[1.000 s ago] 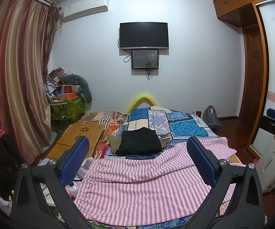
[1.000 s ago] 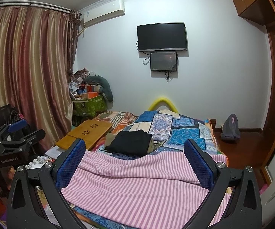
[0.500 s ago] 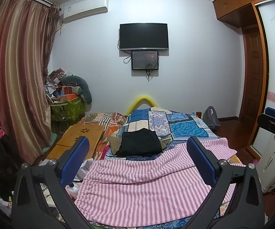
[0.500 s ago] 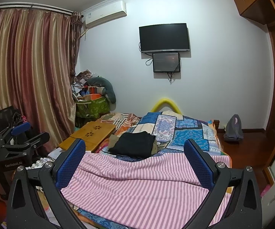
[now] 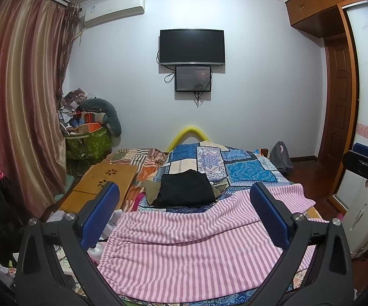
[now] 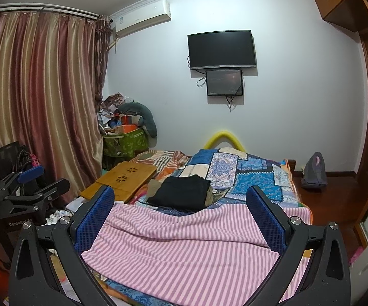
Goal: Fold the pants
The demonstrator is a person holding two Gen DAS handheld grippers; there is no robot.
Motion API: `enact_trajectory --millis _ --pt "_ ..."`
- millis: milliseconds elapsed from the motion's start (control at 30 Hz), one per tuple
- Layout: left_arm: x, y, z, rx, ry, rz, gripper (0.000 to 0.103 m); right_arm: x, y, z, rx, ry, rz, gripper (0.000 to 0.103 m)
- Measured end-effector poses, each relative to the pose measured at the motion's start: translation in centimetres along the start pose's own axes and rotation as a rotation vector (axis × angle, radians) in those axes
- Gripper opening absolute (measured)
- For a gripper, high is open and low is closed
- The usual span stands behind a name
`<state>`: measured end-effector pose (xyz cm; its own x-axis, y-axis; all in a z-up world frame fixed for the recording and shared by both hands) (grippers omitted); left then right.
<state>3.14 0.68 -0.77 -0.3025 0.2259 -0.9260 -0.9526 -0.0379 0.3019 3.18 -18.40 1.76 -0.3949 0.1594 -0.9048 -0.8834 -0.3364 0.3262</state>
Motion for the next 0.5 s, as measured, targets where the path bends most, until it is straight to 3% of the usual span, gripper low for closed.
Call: enact_trajectory --millis 500 --pt "0.21 -0.51 -0.16 0.01 -0.002 0.003 0.103 -0.04 -0.26 -0.15 0.004 0.009 0.0 0.103"
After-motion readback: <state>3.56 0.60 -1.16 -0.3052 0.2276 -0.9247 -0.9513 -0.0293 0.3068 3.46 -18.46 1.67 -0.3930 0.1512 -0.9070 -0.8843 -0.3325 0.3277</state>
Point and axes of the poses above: each gripper's, at about its wrist camera, not at the fingertips, and y roughly against the way its jaws point, z to its left, x to its underside, the point moved 4 cm from there along -y, roughly the way its jaws point, and after that the axes turned 13 degrees about -y, right-handed, at the moved point
